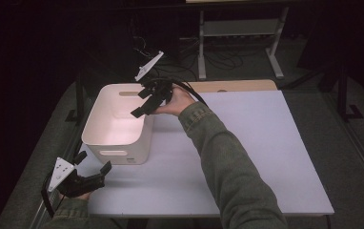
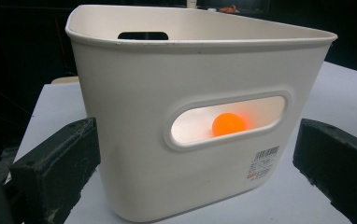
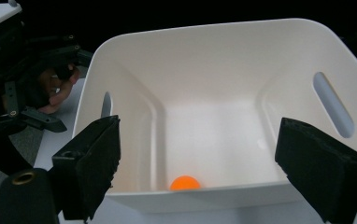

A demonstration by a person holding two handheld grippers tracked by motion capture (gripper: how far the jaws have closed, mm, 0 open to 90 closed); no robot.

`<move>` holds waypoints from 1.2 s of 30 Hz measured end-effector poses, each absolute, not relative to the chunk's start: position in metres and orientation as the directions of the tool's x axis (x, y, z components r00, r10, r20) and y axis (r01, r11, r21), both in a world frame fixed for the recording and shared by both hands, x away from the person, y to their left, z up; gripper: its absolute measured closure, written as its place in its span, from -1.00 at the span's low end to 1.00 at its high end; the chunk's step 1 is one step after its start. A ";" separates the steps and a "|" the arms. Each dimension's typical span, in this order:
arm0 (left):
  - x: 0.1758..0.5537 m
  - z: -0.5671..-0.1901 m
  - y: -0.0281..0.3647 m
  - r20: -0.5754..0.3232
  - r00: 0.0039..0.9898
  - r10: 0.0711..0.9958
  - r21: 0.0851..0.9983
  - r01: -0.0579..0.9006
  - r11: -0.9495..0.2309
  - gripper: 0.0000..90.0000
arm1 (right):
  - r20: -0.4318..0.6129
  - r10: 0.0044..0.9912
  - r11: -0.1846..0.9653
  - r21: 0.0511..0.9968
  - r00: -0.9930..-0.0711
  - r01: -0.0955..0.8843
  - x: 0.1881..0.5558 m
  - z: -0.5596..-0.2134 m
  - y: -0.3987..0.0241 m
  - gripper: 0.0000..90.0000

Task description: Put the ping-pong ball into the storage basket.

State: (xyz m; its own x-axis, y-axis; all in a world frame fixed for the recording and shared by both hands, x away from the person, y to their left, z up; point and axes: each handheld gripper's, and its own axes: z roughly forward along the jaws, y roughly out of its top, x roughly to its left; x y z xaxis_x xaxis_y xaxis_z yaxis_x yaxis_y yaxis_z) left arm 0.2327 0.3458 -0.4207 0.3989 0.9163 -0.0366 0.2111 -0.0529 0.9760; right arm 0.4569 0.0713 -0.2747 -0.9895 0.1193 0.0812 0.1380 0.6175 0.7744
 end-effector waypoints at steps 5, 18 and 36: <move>0.233 -0.421 0.346 -0.038 0.393 0.919 0.976 0.212 -0.050 -1.00 | 0.059 0.146 0.607 0.783 -0.987 0.136 0.457 -0.272 0.058 -0.77; 0.232 -0.421 0.347 -0.032 0.382 0.924 0.977 0.207 -0.051 -1.00 | 0.040 0.215 0.592 0.790 -0.976 0.163 0.454 -0.270 0.037 -1.00; 0.233 -0.422 0.345 -0.022 0.384 0.923 0.975 0.213 -0.066 -1.00 | 0.039 0.278 0.559 0.806 -0.960 0.194 0.449 -0.279 -0.002 -1.00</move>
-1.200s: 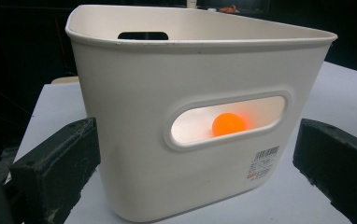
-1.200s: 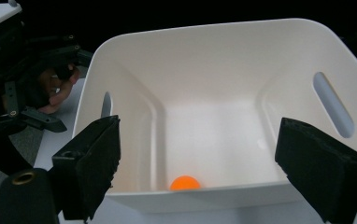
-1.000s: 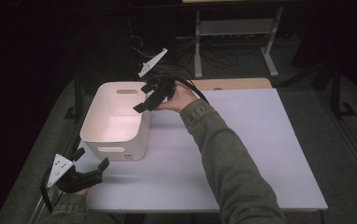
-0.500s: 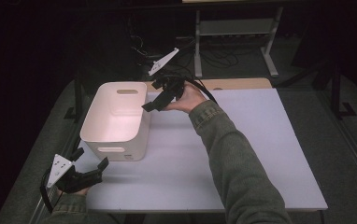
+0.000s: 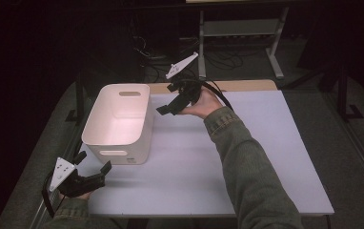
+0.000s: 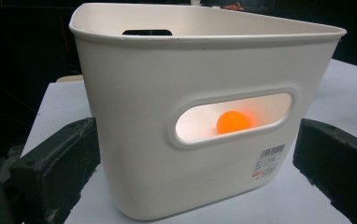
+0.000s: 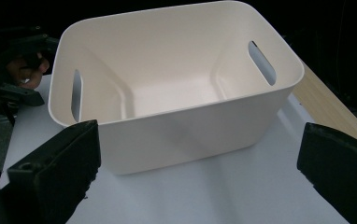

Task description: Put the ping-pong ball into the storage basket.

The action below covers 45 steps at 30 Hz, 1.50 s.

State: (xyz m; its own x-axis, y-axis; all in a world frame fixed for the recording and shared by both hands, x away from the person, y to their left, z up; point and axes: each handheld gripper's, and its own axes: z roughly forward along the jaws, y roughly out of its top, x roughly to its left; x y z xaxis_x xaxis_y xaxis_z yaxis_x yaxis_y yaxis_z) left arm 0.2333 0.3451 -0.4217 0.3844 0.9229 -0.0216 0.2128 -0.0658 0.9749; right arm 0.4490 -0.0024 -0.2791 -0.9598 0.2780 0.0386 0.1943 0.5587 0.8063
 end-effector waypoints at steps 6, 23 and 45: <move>0.233 -0.422 0.345 -0.024 0.383 0.923 0.974 0.215 -0.064 -1.00 | 0.046 0.294 0.539 0.817 -0.955 0.205 0.449 -0.282 -0.014 -1.00; 0.233 -0.423 0.344 -0.024 0.375 0.927 0.974 0.220 -0.063 -1.00 | 0.047 0.344 0.503 0.834 -0.938 0.226 0.440 -0.292 -0.049 -1.00; 0.234 -0.424 0.343 -0.018 0.370 0.929 0.972 0.223 -0.070 -1.00 | 0.055 0.435 0.456 0.847 -0.899 0.272 0.420 -0.315 -0.096 -1.00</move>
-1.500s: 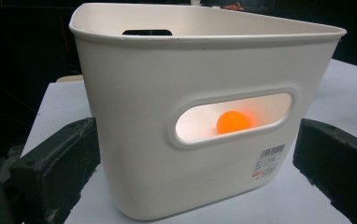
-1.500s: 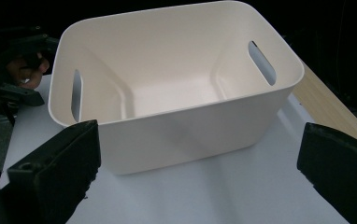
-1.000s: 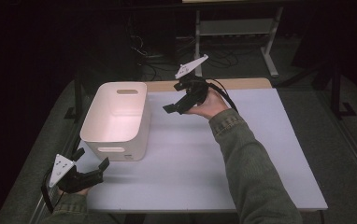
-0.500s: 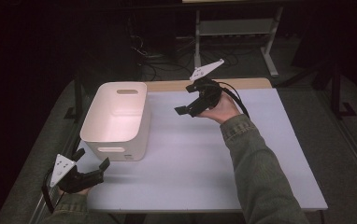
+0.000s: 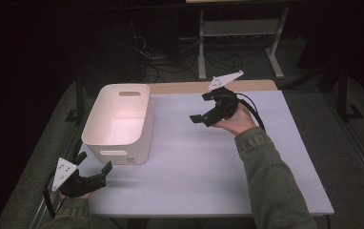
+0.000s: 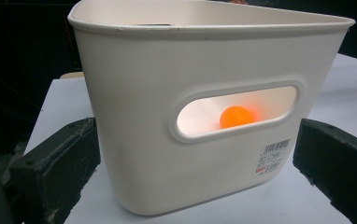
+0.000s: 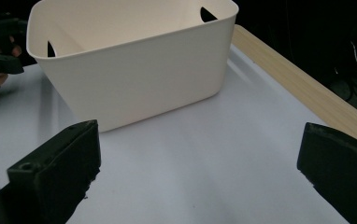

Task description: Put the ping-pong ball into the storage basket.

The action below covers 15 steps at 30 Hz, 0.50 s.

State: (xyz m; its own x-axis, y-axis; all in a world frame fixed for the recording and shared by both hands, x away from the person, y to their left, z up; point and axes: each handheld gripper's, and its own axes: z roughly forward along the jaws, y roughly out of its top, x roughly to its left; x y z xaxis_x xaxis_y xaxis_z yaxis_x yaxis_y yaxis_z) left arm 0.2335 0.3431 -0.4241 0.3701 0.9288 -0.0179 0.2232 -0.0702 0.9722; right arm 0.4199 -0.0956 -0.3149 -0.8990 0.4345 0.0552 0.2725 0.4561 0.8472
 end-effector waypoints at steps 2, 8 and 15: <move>0.234 -0.424 0.343 -0.019 0.368 0.929 0.972 0.225 -0.070 -1.00 | 0.050 0.441 0.461 0.844 -0.896 0.273 0.419 -0.317 -0.098 -1.00; 0.233 -0.424 0.343 -0.018 0.367 0.930 0.972 0.225 -0.070 -1.00 | 0.055 0.448 0.448 0.850 -0.892 0.278 0.412 -0.319 -0.105 -1.00; 0.233 -0.424 0.343 -0.016 0.370 0.929 0.971 0.228 -0.073 -1.00 | 0.063 0.477 0.444 0.844 -0.877 0.302 0.407 -0.327 -0.120 -1.00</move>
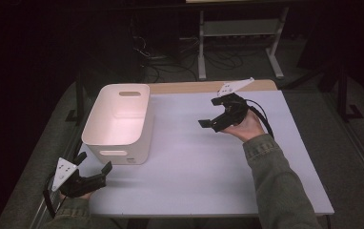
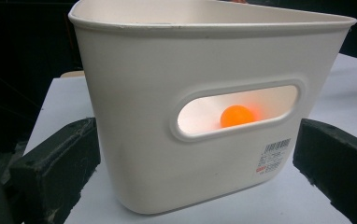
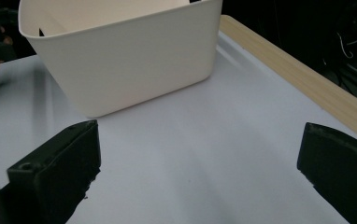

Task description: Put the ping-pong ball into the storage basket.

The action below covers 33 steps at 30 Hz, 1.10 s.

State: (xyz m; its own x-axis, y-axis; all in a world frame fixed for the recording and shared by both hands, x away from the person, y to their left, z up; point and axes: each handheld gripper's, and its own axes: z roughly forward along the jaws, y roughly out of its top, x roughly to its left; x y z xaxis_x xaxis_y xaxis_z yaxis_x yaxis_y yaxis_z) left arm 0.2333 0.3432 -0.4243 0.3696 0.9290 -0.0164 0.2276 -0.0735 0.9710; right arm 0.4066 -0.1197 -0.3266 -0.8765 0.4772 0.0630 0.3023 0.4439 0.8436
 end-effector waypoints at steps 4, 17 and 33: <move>0.233 -0.424 0.343 -0.017 0.370 0.929 0.971 0.228 -0.074 -1.00 | 0.071 0.496 0.436 0.842 -0.865 0.318 0.403 -0.333 -0.130 -1.00; 0.234 -0.425 0.343 -0.016 0.371 0.929 0.970 0.230 -0.075 -1.00 | 0.099 0.549 0.378 0.856 -0.830 0.352 0.390 -0.348 -0.161 -1.00; 0.234 -0.424 0.342 -0.017 0.373 0.928 0.971 0.228 -0.074 -1.00 | 0.106 0.593 0.350 0.859 -0.798 0.374 0.374 -0.360 -0.184 -1.00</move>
State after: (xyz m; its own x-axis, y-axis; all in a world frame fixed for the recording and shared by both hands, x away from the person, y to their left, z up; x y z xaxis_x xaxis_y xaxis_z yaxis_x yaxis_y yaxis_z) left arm 0.2343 0.3424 -0.4242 0.3725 0.9279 -0.0171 0.2276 -0.0735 0.9710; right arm 0.3739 -0.1839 -0.3595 -0.7984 0.5927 0.1063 0.3740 0.3498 0.8589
